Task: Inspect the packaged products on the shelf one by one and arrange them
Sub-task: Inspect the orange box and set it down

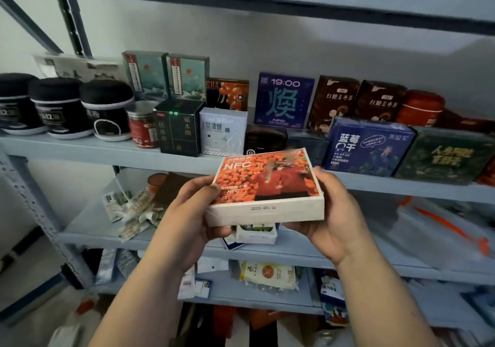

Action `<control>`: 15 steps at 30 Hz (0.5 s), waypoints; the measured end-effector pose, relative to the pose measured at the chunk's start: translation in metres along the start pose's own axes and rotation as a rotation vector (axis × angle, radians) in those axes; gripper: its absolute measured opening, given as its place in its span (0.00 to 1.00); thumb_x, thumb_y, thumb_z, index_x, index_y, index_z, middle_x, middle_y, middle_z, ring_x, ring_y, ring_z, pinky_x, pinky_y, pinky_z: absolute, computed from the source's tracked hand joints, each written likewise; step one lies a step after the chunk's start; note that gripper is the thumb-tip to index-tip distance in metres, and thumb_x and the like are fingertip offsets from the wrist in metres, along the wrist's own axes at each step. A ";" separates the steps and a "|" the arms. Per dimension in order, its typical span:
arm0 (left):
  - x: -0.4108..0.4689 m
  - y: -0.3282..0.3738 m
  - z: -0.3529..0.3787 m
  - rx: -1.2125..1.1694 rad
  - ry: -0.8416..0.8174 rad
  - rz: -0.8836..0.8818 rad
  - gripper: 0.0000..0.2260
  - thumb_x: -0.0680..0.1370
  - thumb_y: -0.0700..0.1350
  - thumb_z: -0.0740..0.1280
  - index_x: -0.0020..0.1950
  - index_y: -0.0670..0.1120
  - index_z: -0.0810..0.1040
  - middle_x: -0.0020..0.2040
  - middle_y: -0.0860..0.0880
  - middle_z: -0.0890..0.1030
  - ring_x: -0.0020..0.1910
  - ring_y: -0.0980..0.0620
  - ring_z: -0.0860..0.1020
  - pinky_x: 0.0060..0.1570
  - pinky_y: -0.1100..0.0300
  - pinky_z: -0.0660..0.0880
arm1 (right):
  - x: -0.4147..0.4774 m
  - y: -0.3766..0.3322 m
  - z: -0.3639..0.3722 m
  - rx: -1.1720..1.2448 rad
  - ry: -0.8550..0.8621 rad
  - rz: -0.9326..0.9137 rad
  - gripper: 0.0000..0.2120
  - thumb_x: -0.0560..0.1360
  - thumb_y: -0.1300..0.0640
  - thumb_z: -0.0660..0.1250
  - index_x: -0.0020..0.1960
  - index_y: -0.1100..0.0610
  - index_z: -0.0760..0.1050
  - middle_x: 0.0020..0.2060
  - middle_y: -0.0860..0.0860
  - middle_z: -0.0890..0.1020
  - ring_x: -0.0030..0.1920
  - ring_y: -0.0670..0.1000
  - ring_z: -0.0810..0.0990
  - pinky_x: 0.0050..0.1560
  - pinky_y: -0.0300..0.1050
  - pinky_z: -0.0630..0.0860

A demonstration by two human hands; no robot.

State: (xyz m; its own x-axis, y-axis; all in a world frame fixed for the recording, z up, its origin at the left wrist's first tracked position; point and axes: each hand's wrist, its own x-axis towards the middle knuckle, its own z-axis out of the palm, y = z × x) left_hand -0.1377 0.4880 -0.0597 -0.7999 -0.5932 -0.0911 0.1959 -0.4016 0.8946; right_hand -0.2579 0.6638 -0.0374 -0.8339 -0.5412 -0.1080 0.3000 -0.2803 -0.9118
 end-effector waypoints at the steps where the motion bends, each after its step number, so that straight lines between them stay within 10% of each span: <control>1: 0.001 0.002 -0.005 0.004 -0.002 -0.007 0.06 0.81 0.39 0.66 0.51 0.49 0.80 0.44 0.46 0.81 0.31 0.53 0.82 0.21 0.61 0.73 | -0.002 0.002 0.005 -0.001 -0.007 0.004 0.22 0.84 0.47 0.59 0.42 0.54 0.87 0.37 0.55 0.87 0.33 0.53 0.85 0.26 0.46 0.80; 5: 0.003 0.005 -0.020 0.076 -0.085 -0.010 0.07 0.81 0.38 0.65 0.55 0.49 0.79 0.47 0.45 0.82 0.33 0.53 0.82 0.24 0.59 0.75 | -0.010 0.010 0.016 -0.001 0.005 -0.024 0.21 0.84 0.47 0.58 0.44 0.54 0.86 0.39 0.55 0.87 0.34 0.53 0.85 0.27 0.45 0.79; 10: 0.008 -0.007 -0.028 0.177 -0.145 0.036 0.21 0.72 0.43 0.71 0.65 0.51 0.78 0.53 0.45 0.84 0.40 0.48 0.84 0.40 0.50 0.81 | -0.016 0.017 0.022 -0.135 0.001 -0.167 0.17 0.85 0.52 0.57 0.70 0.47 0.77 0.56 0.54 0.87 0.55 0.56 0.86 0.51 0.55 0.81; 15: 0.005 -0.025 -0.018 0.136 -0.150 -0.026 0.29 0.69 0.53 0.75 0.69 0.53 0.76 0.53 0.49 0.86 0.48 0.47 0.85 0.48 0.46 0.83 | -0.020 0.031 0.027 -0.241 -0.049 -0.282 0.23 0.79 0.40 0.64 0.73 0.40 0.73 0.66 0.50 0.82 0.67 0.54 0.81 0.68 0.63 0.74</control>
State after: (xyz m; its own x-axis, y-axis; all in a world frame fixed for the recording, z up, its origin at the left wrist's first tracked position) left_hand -0.1364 0.4823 -0.0902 -0.8812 -0.4691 -0.0583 0.1035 -0.3118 0.9445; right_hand -0.2196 0.6441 -0.0528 -0.8434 -0.5081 0.1746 -0.0610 -0.2323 -0.9707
